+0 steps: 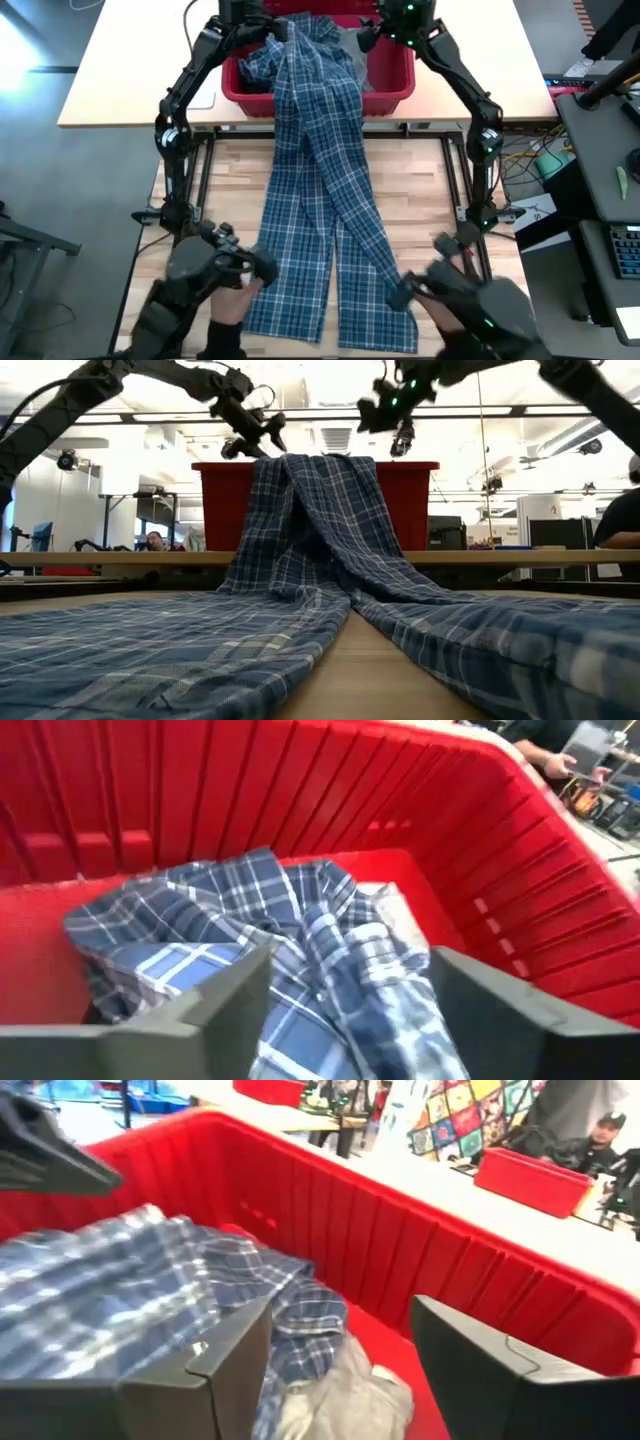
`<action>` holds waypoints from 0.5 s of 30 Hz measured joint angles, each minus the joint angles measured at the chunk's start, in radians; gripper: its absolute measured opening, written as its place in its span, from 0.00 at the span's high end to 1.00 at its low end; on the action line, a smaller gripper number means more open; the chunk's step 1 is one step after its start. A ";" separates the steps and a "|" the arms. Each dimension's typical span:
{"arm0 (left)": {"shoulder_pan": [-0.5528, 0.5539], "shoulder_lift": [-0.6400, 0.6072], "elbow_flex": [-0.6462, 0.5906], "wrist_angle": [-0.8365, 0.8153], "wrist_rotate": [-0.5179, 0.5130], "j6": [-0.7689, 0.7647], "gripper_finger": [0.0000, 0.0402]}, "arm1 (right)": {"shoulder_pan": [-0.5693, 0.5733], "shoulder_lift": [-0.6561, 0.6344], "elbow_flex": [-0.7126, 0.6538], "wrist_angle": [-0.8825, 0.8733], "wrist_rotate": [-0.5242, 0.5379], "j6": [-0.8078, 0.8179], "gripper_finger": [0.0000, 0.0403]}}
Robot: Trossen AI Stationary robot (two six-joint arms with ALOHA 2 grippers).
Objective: Fold Laundry from Bin
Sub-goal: Fold the blue patterned pants
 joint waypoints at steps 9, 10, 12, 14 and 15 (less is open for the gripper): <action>-0.126 -0.295 0.000 -0.173 -0.019 0.113 0.19 | 0.089 -0.231 -0.001 -0.174 -0.108 -0.044 0.40; -0.166 -0.334 -0.001 -0.210 -0.040 0.137 0.19 | 0.112 -0.255 -0.002 -0.187 -0.111 -0.044 0.41; -0.258 -0.406 -0.005 -0.278 -0.108 0.181 0.21 | 0.170 -0.301 -0.002 -0.228 -0.111 -0.039 0.41; -0.358 -0.473 -0.013 -0.348 -0.194 0.198 0.22 | 0.240 -0.335 -0.003 -0.289 -0.103 -0.021 0.42; -0.412 -0.502 -0.017 -0.383 -0.237 0.198 0.22 | 0.281 -0.347 -0.006 -0.324 -0.102 -0.009 0.42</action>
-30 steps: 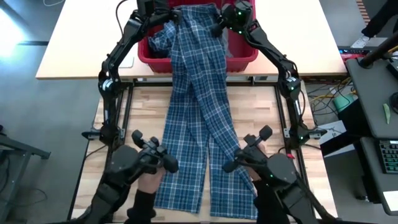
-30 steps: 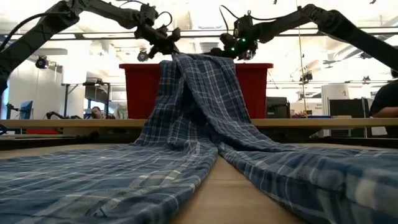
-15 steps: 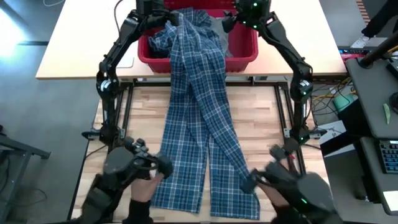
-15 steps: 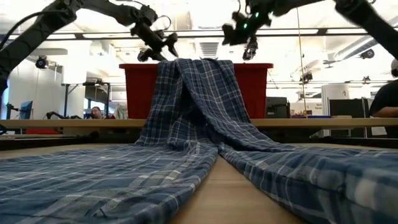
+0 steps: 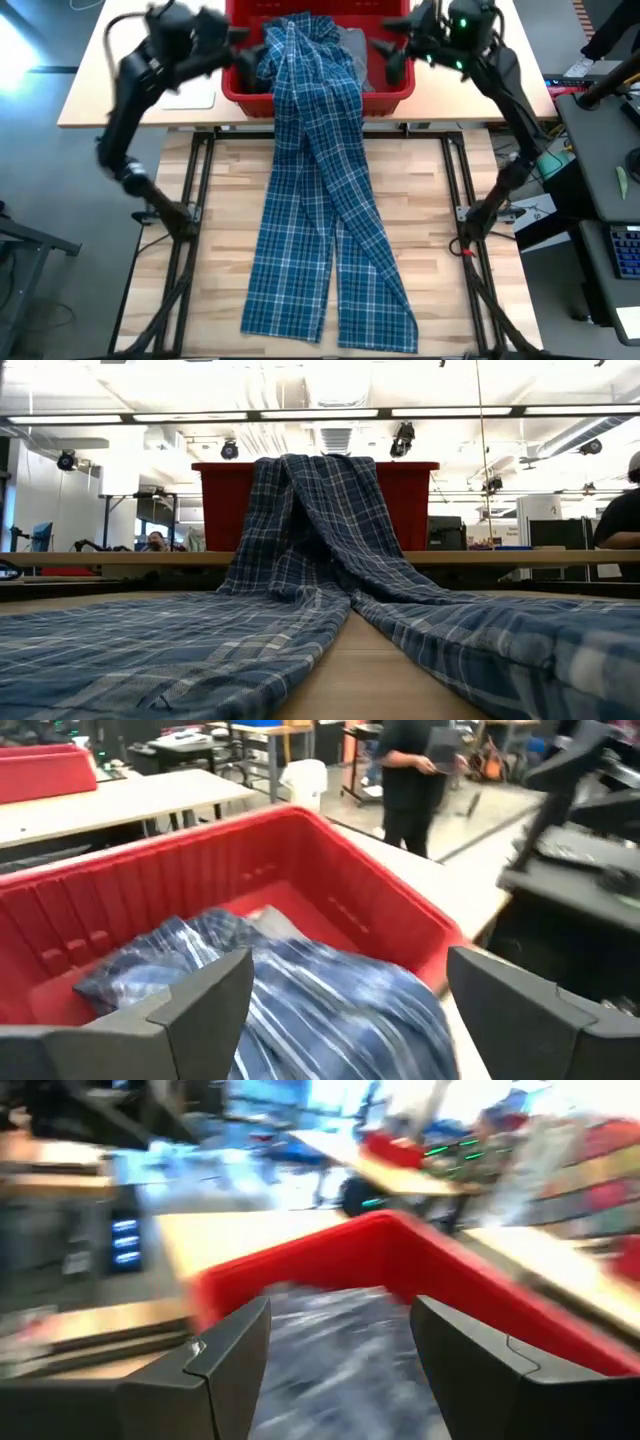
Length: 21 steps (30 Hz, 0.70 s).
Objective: Fold Laundry from Bin
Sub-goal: Fold the blue patterned pants
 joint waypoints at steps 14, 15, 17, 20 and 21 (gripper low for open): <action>-0.634 -0.306 -0.333 -0.225 -0.460 -0.260 0.27 | 0.733 0.007 -0.294 -0.311 0.477 0.485 0.42; -0.674 -0.327 -0.373 -0.222 -0.463 -0.278 0.27 | 0.768 0.012 -0.322 -0.330 0.502 0.566 0.42; -0.757 -0.364 -0.453 -0.219 -0.465 -0.316 0.27 | 0.823 0.012 -0.380 -0.397 0.506 0.747 0.42; -0.896 -0.413 -0.573 -0.212 -0.467 -0.396 0.27 | 0.894 0.008 -0.488 -0.479 0.449 1.039 0.42; -0.941 -0.426 -0.612 -0.202 -0.468 -0.420 0.27 | 0.921 0.005 -0.527 -0.484 0.432 1.111 0.42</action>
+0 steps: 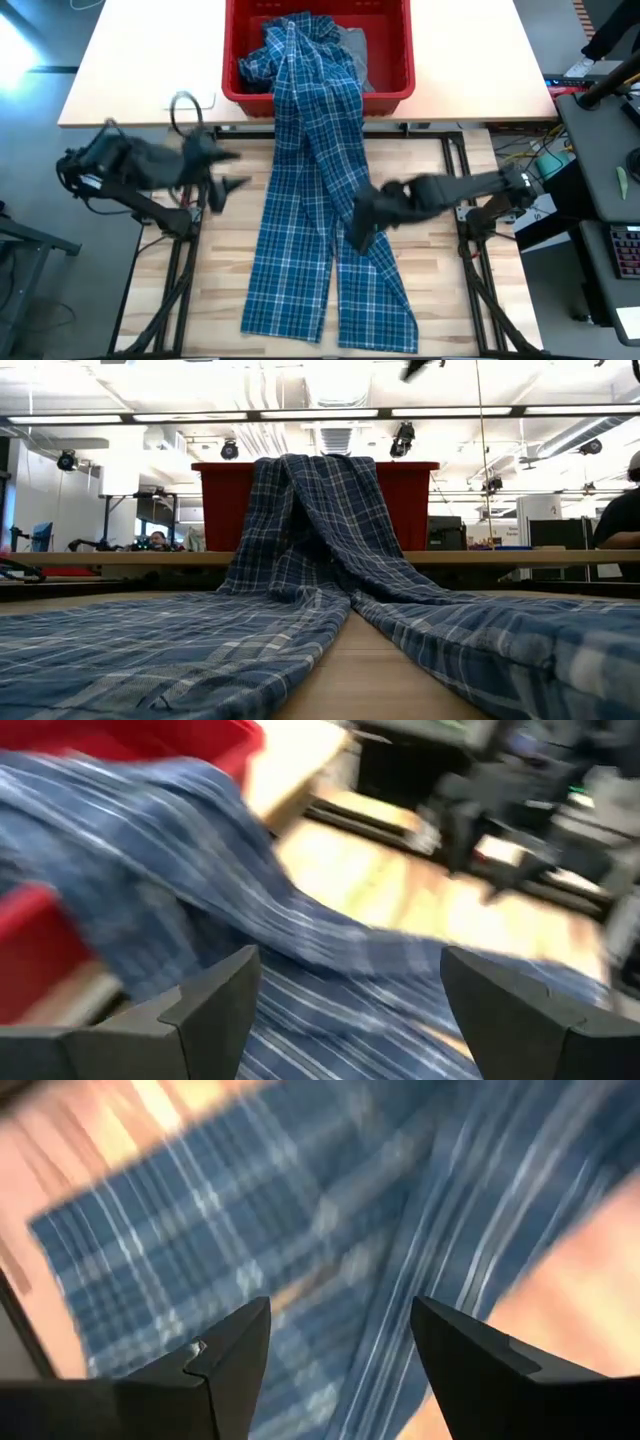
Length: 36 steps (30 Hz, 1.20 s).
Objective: Fold Laundry from Bin
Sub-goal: Fold the blue patterned pants
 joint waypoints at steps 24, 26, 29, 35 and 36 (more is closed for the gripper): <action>-0.378 0.032 -0.304 0.150 -0.104 -0.314 0.27 | 0.501 0.110 -0.620 0.382 -0.531 0.936 0.23; -0.378 0.036 -0.300 0.153 -0.105 -0.314 0.27 | 0.496 0.111 -0.653 0.403 -0.523 0.937 0.23; -0.378 0.039 -0.299 0.160 -0.105 -0.320 0.27 | 0.491 0.111 -0.705 0.495 -0.519 0.964 0.29; -0.378 0.038 -0.299 0.160 -0.105 -0.340 0.27 | 0.491 0.111 -0.782 0.595 -0.519 1.025 0.46; -0.378 0.038 -0.299 0.160 -0.105 -0.340 0.27 | 0.491 0.111 -0.789 0.602 -0.519 1.030 0.49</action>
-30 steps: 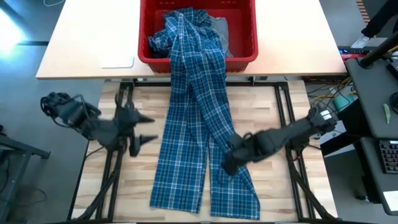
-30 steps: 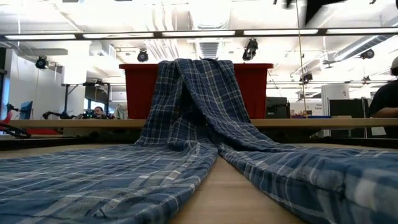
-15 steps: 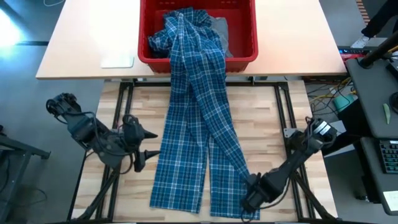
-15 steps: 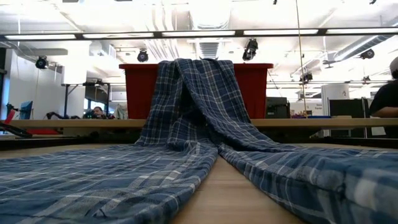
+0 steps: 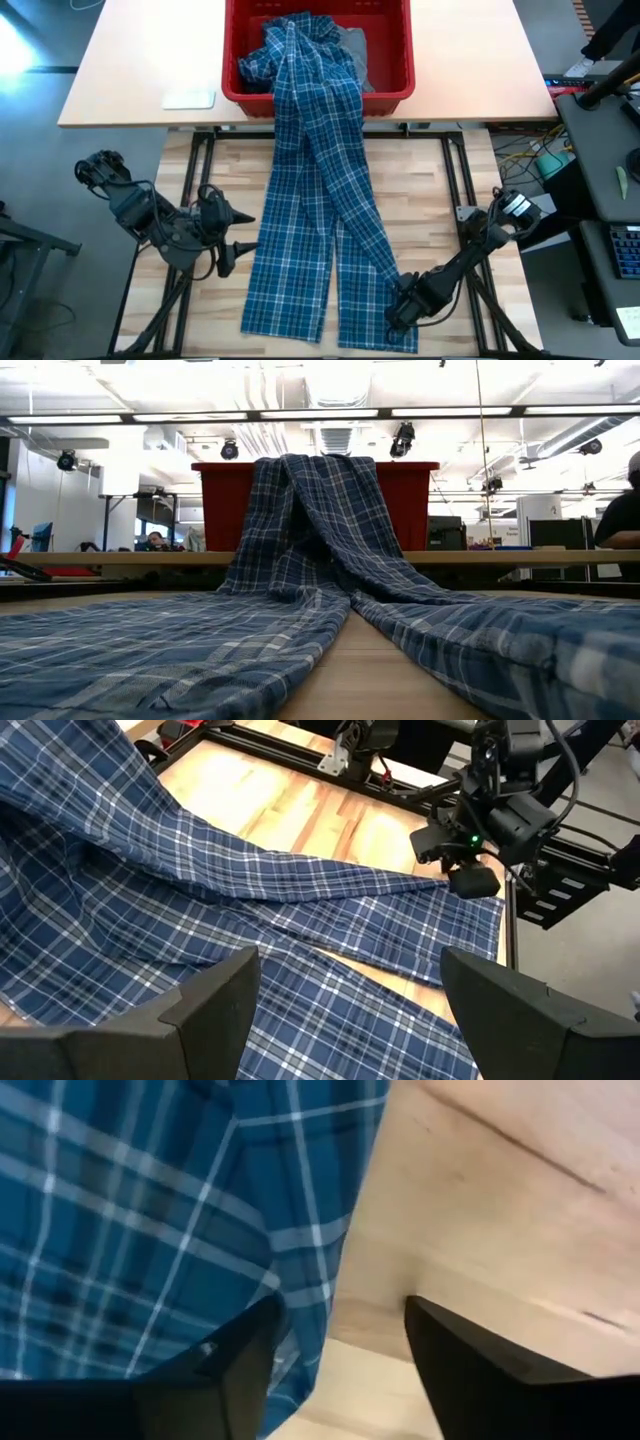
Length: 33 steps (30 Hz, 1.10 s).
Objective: Fold Laundry from Bin
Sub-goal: Fold the blue patterned pants
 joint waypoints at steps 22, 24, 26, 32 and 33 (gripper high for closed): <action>-0.013 -0.084 0.000 -0.154 0.103 -0.022 0.27 | -0.035 -0.002 0.526 -0.496 0.120 -0.114 0.98; -0.013 -0.085 0.000 -0.190 0.118 -0.033 0.27 | -0.058 -0.002 0.618 -0.494 0.209 -0.143 0.98; -0.013 -0.087 0.000 -0.213 0.132 -0.035 0.27 | -0.091 0.011 0.697 -0.475 0.294 -0.173 0.98; -0.012 -0.109 -0.001 -0.233 0.175 -0.033 0.27 | -0.158 0.146 0.901 -0.569 0.356 -0.300 0.98; -0.013 -0.112 -0.001 -0.233 0.183 -0.033 0.27 | -0.157 0.179 0.923 -0.616 0.316 -0.307 0.98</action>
